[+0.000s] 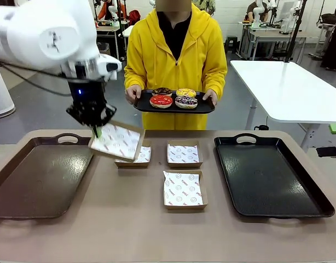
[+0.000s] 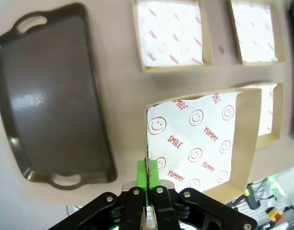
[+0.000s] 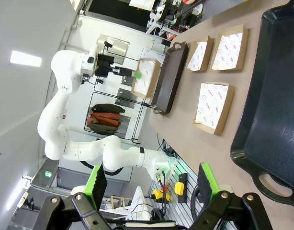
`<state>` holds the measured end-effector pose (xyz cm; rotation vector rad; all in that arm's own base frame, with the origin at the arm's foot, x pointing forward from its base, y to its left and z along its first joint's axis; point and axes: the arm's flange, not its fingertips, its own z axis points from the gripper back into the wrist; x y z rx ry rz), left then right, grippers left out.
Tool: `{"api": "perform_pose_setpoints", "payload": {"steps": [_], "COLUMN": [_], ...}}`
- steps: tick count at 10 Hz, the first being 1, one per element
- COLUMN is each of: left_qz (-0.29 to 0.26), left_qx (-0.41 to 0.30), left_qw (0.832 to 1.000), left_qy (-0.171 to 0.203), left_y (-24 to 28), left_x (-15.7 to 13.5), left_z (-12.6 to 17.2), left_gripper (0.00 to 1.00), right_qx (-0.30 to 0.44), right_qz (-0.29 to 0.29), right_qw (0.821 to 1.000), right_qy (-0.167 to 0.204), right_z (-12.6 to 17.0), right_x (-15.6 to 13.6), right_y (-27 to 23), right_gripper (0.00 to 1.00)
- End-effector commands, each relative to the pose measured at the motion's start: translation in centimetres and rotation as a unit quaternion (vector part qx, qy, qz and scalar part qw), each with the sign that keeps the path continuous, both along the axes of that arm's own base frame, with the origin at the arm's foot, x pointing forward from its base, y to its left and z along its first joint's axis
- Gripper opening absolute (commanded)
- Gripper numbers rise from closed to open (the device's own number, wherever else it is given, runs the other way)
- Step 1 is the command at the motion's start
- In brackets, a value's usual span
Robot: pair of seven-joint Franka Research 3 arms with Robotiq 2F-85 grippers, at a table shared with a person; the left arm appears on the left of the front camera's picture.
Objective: Individually package the donuts and arrange them on the tray.
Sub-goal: Pick up one Paper togo box.
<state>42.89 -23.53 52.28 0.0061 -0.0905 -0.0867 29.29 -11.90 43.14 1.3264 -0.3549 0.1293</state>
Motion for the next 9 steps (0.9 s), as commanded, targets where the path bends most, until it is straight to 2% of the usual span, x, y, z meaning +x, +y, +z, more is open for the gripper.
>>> {"api": "perform_pose_setpoints", "payload": {"steps": [1, 3, 6, 8, 9], "left_qz": [0.01, 0.014, -0.01, -0.041, -0.002], "left_qx": [-0.007, -0.012, -0.007, 0.007, -0.018], "left_qw": [1.0, 1.0, 1.0, 0.999, 1.0], "left_qy": [0.001, 0.004, 0.021, 0.028, 0.021], "left_y": [0.8, 2.1, 3.1, 3.0, 3.1], "left_x": [4.1, 7.5, 11.2, 11.7, 11.0], "left_z": [0.9, 1.2, -0.4, -1.3, -1.5], "left_gripper": [0.0, 0.0, 0.0, 0.0, 0.0], "right_qx": [0.008, 0.008, 0.008, 0.008, 0.008], "right_qz": [0.001, 0.001, 0.001, 0.001, 0.001], "right_qw": [1.0, 1.0, 1.0, 1.0, 1.0], "right_qy": [-0.008, -0.008, -0.008, -0.008, -0.008], "right_z": [0.0, 0.0, 0.0, 0.0, 0.0], "right_x": [0.1, 0.1, 0.1, 0.1, 0.1], "right_y": [0.1, 0.1, 0.1, 0.1, 0.1], "right_gripper": [1.0, 1.0, 1.0, 1.0, 1.0]}}
